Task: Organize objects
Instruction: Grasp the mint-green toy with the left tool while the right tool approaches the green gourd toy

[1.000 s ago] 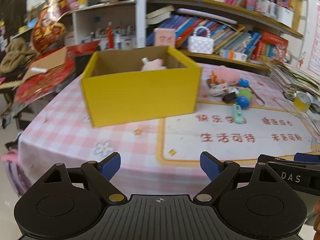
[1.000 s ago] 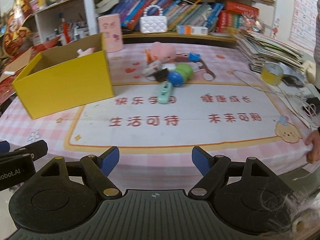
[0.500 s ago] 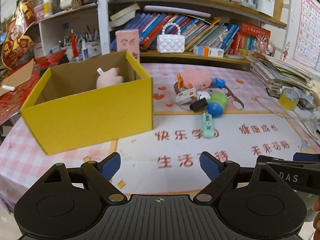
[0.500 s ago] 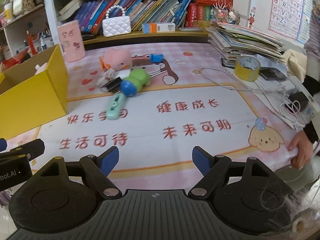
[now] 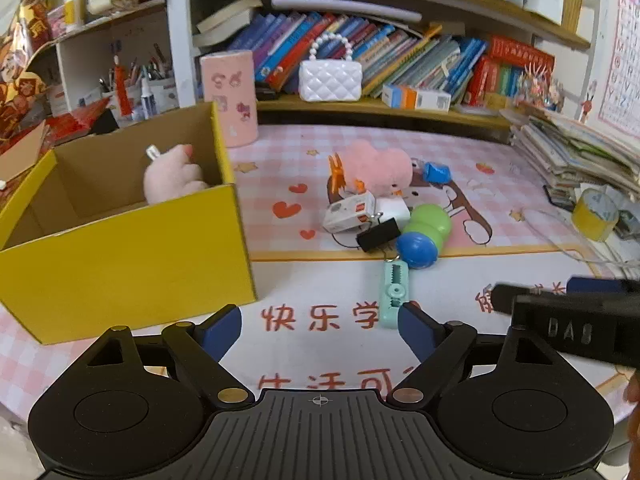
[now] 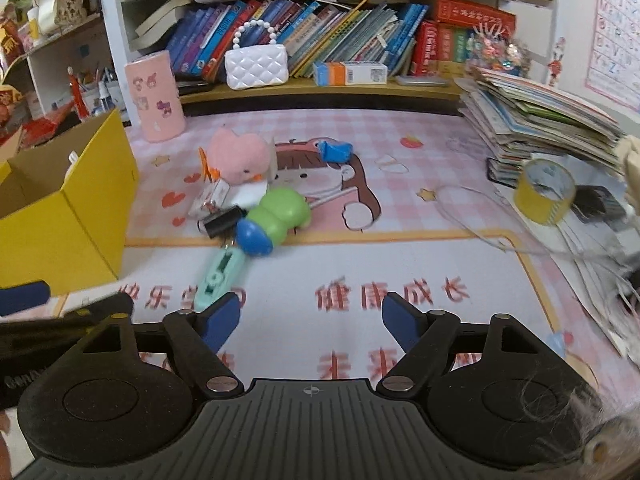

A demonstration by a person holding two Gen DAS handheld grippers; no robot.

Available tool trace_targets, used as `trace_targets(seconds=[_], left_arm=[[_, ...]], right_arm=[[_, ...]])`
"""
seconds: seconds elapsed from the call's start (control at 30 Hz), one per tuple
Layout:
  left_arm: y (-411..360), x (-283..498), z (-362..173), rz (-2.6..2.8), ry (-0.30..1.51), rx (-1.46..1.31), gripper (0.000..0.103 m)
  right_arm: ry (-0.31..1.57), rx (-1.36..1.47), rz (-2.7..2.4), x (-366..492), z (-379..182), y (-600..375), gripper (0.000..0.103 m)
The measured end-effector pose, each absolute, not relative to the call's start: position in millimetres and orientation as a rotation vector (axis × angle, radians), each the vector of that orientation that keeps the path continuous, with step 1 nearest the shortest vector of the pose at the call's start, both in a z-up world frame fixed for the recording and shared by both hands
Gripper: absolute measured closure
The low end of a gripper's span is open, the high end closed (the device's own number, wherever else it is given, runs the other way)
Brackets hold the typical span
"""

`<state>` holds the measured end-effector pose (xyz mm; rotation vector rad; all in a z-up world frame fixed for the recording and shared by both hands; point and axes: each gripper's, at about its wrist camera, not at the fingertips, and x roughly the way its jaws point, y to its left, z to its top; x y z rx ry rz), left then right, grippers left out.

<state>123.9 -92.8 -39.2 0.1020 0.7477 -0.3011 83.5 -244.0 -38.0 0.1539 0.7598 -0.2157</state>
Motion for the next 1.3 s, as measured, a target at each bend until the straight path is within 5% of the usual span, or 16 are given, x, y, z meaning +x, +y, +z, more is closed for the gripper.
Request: trace_targets(seconds=[0.2, 0.67, 0.87, 1.3], left_arm=[[-114.0, 142.3, -52.2, -0.352, 0.822, 0.071, 0.043], [-176.9, 181.1, -87.4, -0.365, 0.887, 0.167, 0.048], [-173.6, 183.8, -85.9, -0.361, 0.893, 0.164, 0.080], [-117.3, 169.5, -58.4, -0.238, 0.913, 0.055, 0.080]], right_arm=[[0.762, 0.165, -0.183, 110.4, -37.8, -267.0, 0.027], [0.797, 0.145, -0.021, 154.4, -45.4, -288.7, 0.026], [0.820, 0.148, 0.037, 170.3, -51.0, -289.8, 0.023], [0.877, -0.286, 0.293, 216.8, -84.3, -258.2, 0.015]])
